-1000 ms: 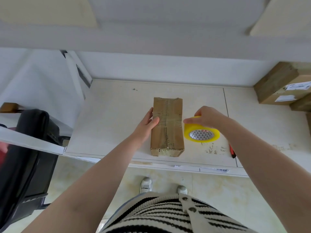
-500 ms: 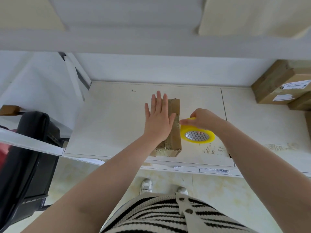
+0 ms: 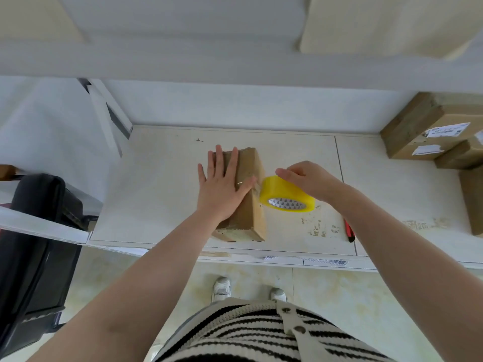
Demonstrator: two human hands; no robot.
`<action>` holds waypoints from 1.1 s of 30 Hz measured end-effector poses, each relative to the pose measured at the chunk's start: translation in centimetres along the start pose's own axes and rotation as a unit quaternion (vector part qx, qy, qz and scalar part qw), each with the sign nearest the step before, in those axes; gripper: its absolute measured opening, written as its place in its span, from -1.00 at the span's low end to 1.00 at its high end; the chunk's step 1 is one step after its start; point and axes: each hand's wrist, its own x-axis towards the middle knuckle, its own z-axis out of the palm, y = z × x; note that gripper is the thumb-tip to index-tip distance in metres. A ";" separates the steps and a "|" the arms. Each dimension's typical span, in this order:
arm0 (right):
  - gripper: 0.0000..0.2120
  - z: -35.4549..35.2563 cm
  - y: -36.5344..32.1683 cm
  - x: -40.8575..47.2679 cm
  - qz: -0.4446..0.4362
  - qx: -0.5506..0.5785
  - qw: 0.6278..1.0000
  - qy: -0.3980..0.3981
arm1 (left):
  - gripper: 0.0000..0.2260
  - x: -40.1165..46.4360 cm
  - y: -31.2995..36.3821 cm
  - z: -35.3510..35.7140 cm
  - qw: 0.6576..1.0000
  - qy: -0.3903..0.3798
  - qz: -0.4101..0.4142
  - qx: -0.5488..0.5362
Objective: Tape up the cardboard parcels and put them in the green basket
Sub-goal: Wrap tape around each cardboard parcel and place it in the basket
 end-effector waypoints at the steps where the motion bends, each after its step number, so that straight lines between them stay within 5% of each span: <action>1: -0.47 0.1 -0.5 0.0 -0.006 0.017 1.000 0.003 | -0.21 -0.1 -0.9 -0.2 1.000 -0.006 -0.006 -0.024; 10: -0.43 1.4 -5.7 2.1 -0.022 -0.077 0.996 0.046 | -0.07 0.1 -4.8 -1.6 0.985 -0.085 -0.053 -0.143; 16: -0.47 1.6 -6.4 2.0 -0.041 -0.050 0.997 0.045 | -0.13 -0.1 -5.7 -2.3 0.942 -0.141 -0.108 -0.286; 20: -0.50 0.7 -6.1 1.0 -0.031 0.019 0.999 0.013 | -0.15 -0.4 -5.1 -2.3 0.940 -0.122 -0.096 -0.305; 25: -0.44 -2.3 -6.9 0.1 -0.055 -0.117 0.990 0.050 | -0.16 -0.7 -4.7 -1.9 0.930 -0.096 -0.088 -0.343; 29: -0.42 -5.2 -4.7 -1.0 -0.009 -0.175 0.982 0.066 | -0.21 -0.6 -5.3 -1.2 0.907 -0.084 -0.091 -0.402; 33: -0.47 -4.7 -2.8 -1.3 0.007 -0.120 0.992 0.037 | -0.19 -1.2 -4.5 -0.1 0.853 -0.085 -0.110 -0.503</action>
